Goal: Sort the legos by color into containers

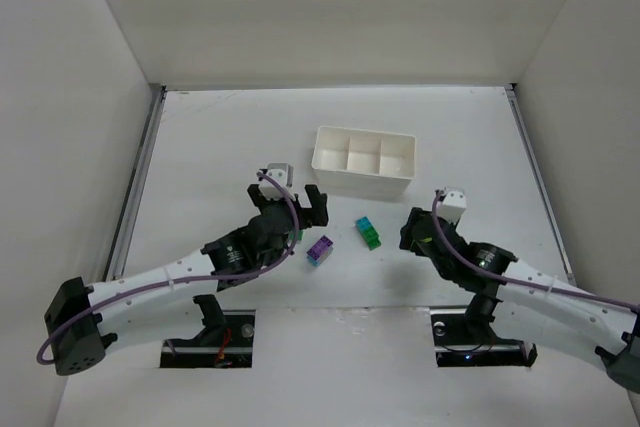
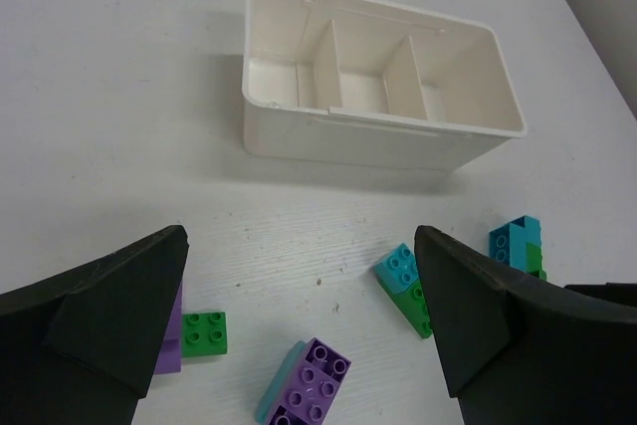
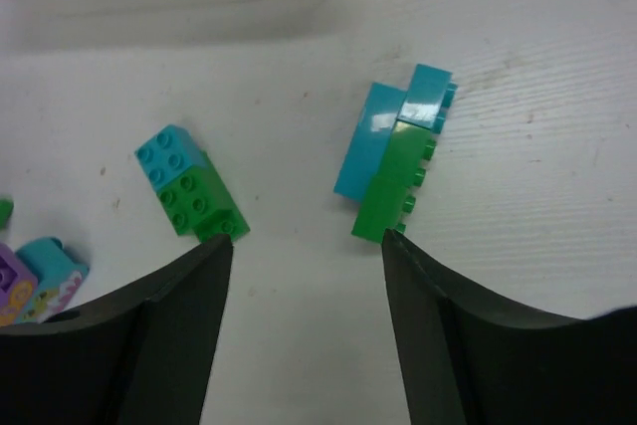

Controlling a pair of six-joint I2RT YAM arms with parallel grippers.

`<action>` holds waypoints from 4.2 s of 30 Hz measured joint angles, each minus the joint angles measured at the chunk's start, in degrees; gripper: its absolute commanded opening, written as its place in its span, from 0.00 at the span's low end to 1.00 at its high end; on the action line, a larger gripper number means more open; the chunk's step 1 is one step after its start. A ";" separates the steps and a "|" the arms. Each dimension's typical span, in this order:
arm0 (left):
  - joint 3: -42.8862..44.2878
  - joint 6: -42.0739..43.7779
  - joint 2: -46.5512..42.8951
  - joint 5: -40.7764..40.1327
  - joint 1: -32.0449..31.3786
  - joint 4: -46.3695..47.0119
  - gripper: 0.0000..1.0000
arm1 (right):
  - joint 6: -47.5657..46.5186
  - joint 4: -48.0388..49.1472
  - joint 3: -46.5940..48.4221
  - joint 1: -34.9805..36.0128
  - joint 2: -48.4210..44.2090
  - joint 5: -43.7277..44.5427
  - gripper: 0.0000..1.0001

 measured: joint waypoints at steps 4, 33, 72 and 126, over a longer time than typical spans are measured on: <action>0.00 -0.17 0.00 0.98 1.01 0.09 1.00 | -3.52 1.51 1.20 5.25 2.75 -0.09 0.39; 0.92 -12.66 -5.53 12.50 12.85 -8.22 0.36 | -13.53 17.70 2.21 2.60 20.90 -11.50 0.70; 1.05 -17.49 -2.86 16.33 8.55 -11.87 0.56 | -15.91 25.46 7.19 0.20 25.51 -14.32 0.28; 3.21 -30.99 12.63 23.34 8.35 4.20 0.56 | -10.88 40.26 6.34 0.11 20.96 -28.85 0.30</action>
